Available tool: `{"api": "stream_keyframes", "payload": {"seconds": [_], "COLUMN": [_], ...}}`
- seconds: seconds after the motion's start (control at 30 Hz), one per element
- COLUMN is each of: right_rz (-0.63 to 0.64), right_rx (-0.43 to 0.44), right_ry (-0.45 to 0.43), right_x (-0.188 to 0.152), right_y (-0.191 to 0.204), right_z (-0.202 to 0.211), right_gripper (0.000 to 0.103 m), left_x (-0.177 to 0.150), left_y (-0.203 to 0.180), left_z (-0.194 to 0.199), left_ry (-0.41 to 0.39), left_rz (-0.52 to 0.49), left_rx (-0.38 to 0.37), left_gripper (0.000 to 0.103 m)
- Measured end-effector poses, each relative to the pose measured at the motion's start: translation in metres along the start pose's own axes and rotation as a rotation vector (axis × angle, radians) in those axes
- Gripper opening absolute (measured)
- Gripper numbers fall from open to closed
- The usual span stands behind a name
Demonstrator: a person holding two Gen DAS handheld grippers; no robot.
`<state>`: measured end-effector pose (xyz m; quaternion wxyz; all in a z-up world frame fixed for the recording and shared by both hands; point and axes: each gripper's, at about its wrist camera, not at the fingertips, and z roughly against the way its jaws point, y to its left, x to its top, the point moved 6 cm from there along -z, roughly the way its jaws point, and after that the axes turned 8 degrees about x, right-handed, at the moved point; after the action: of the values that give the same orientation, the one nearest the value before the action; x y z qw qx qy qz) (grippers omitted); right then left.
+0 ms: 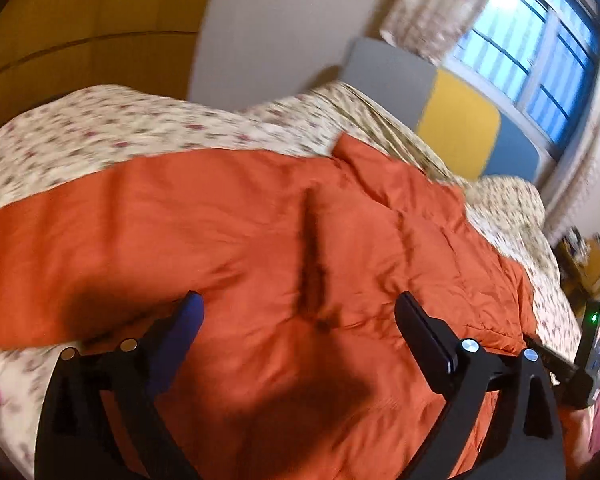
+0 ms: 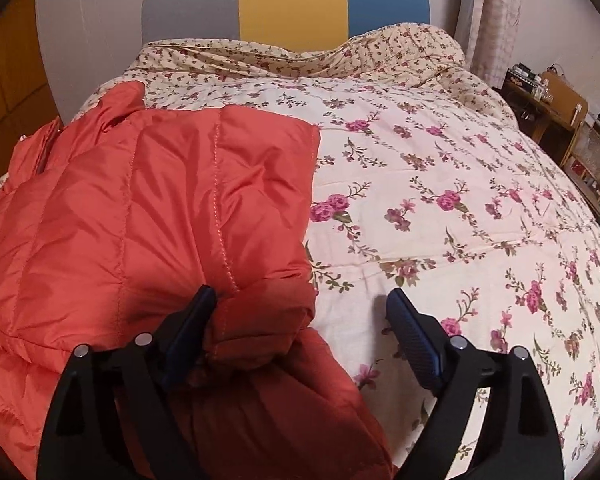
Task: Fold large clothes
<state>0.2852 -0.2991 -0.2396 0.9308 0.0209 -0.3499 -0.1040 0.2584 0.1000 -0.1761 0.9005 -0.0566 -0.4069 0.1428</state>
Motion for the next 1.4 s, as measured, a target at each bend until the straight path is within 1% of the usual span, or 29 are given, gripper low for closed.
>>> {"api": "stream_keyframes", "payload": {"seconds": [0.13,0.2,0.27,0.33,0.43,0.53,0.63,0.67,0.7,0.77,0.8,0.87,0.93,1.0,1.1,1.13,1.2,1.27,1.33,1.37,1.4], "right_rz": [-0.004,-0.005,-0.005,-0.005,-0.003,-0.002,-0.001,-0.001,0.000,0.001,0.000,0.000,-0.001,0.000,0.001,0.001,0.002,0.005,0.008,0.009,0.009], "right_rx": [-0.011,-0.013,-0.014,-0.015,-0.018,-0.023,-0.024,-0.024,-0.025,-0.027,-0.027,-0.026,-0.026,-0.028,-0.028,-0.029,-0.032,-0.039,-0.048,-0.051,-0.052], "right_ry": [0.000,0.000,0.000,0.000,0.000,-0.001,-0.001,-0.001,-0.001,-0.001,-0.001,-0.001,-0.001,-0.001,-0.001,-0.002,-0.002,-0.003,-0.003,-0.003,-0.004], "right_x": [0.000,0.000,0.001,0.001,0.001,0.001,0.001,0.001,0.001,0.001,0.001,0.001,0.001,0.001,0.001,0.001,0.001,0.001,0.001,0.001,0.001], "right_y": [-0.001,-0.002,-0.002,-0.002,-0.002,-0.002,-0.002,-0.002,-0.002,-0.001,-0.002,-0.002,-0.001,-0.002,-0.002,-0.002,-0.002,-0.002,-0.002,-0.002,-0.002], "right_z": [0.000,0.000,0.000,0.000,0.000,0.000,0.000,0.000,0.001,0.001,0.000,0.000,0.000,0.001,0.001,0.001,0.001,0.001,0.001,0.001,0.001], "right_gripper": [0.091,0.091,0.092,0.092,0.092,0.092,0.093,0.093,0.093,0.093,0.093,0.093,0.093,0.093,0.093,0.093,0.094,0.094,0.095,0.095,0.096], "left_x": [-0.002,-0.005,-0.009,-0.014,-0.024,-0.037,-0.049,-0.054,-0.058,-0.069,-0.072,-0.083,-0.088,-0.090,-0.088,-0.087,-0.087,-0.086,-0.080,-0.075,-0.069], "left_y": [0.054,0.081,0.113,0.143,0.180,0.209,0.229,0.237,0.242,0.258,0.263,0.282,0.299,0.312,0.326,0.330,0.338,0.339,0.339,0.337,0.334], "left_z": [0.028,0.038,0.048,0.054,0.062,0.073,0.081,0.083,0.085,0.085,0.084,0.081,0.079,0.079,0.080,0.081,0.081,0.080,0.078,0.079,0.082], "left_ry": [-0.034,-0.044,-0.051,-0.045,-0.027,-0.026,-0.033,-0.033,-0.030,-0.010,-0.001,0.020,0.008,-0.013,-0.048,-0.073,-0.099,-0.102,-0.097,-0.105,-0.107], "left_rz": [0.118,0.166,0.236,0.308,0.384,0.466,0.549,0.581,0.603,0.667,0.692,0.794,0.881,0.945,1.001,1.041,1.111,1.151,1.160,1.148,1.122], "left_rx": [0.072,0.125,0.172,0.203,0.269,0.304,0.307,0.311,0.320,0.344,0.349,0.343,0.322,0.307,0.270,0.237,0.208,0.192,0.194,0.201,0.238], "left_gripper": [0.095,0.095,0.095,0.095,0.095,0.095,0.095,0.094,0.088,0.079,0.078,0.078,0.078,0.078,0.078,0.078,0.078,0.078,0.078,0.069,0.061]}}
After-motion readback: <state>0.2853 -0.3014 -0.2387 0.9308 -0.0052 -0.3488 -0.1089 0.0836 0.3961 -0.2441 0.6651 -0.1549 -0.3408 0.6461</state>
